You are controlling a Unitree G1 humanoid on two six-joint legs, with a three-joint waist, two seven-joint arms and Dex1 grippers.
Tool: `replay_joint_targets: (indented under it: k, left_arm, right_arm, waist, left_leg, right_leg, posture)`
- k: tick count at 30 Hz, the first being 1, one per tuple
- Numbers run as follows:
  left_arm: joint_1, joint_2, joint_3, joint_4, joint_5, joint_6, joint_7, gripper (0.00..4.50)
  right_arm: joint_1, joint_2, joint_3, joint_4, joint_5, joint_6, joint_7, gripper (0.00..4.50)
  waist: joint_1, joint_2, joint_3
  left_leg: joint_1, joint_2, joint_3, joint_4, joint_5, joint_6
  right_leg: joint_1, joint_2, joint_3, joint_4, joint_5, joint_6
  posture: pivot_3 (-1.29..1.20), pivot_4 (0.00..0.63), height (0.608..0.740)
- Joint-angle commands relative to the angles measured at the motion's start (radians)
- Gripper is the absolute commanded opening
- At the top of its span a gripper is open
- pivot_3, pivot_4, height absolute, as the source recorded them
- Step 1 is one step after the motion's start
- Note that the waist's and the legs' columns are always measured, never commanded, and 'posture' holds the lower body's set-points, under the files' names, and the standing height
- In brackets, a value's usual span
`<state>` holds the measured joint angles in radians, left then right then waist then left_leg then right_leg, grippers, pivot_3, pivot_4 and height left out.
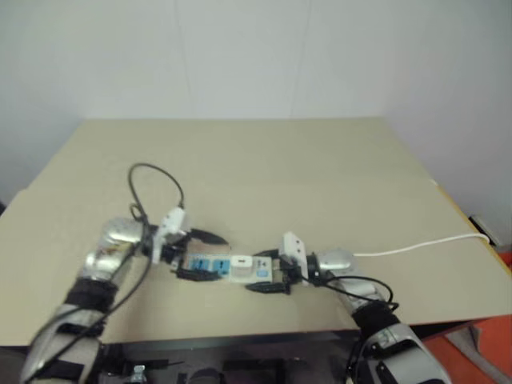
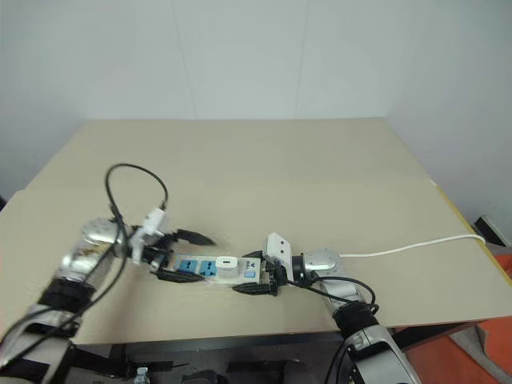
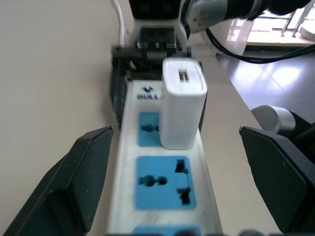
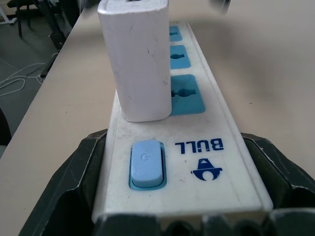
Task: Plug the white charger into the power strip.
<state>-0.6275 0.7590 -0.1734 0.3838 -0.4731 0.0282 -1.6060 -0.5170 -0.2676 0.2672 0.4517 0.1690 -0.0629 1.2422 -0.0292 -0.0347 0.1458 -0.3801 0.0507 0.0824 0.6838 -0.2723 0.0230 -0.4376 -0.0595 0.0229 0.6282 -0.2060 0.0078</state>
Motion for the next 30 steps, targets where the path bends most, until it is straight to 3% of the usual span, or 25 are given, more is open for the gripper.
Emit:
replay_joint_targets:
  k: [1,2,12,19,30]
  left_arm:
    - [-0.045,0.077,0.006,-0.031,-0.09,-0.019,-0.008,4.5]
    - [-0.055,0.093,0.003,-0.025,-0.102,-0.027,-0.008,4.5]
    - [-0.08,0.136,-0.034,0.026,-0.124,-0.084,-0.008,4.5]
    - [0.006,0.179,-0.014,-0.023,-0.132,-0.11,-0.008,4.5]
    - [0.211,0.24,0.179,-0.174,-0.132,-0.016,0.008,4.5]
  right_arm:
    - [-0.001,-0.009,-0.004,-0.015,0.008,0.017,0.008,4.17]
    - [0.001,-0.013,-0.005,-0.019,0.01,0.019,0.009,4.45]
    - [0.075,-0.135,-0.078,-0.236,0.044,0.074,-0.049,4.48]
    - [0.279,-0.346,-0.253,-0.545,0.153,0.191,-0.075,4.48]
    - [0.488,-0.541,-0.553,-0.712,0.304,0.279,-0.102,4.48]
  waist:
    - [0.0,0.0,0.0]
    - [0.001,0.0,0.0]
    - [0.019,-0.001,0.004]
    - [0.022,-0.001,0.005]
    - [0.018,-0.003,0.007]
  left_leg:
    - [0.0,0.0,0.0,0.0,0.0,0.0]
    - [-0.001,0.0,0.0,0.0,0.0,0.0]
    - [-0.007,-0.001,0.002,0.0,0.0,0.0]
    - [-0.009,-0.001,0.002,0.0,0.0,0.0]
    - [-0.006,0.0,0.002,0.0,0.0,0.0]
  right_leg:
    - [0.0,0.0,0.0,0.0,0.0,0.0]
    - [-0.001,0.0,0.0,-0.001,0.0,0.0]
    - [-0.005,-0.001,-0.001,-0.002,0.0,0.001]
    - [-0.006,-0.001,-0.002,-0.004,-0.001,0.002]
    - [-0.004,-0.001,-0.002,-0.002,-0.005,0.008]
  posture:
    - [0.0,0.15,0.74]
    - [0.0,0.15,0.74]
    - [0.0,0.15,0.74]
    - [0.0,0.15,0.74]
    - [0.0,0.15,0.74]
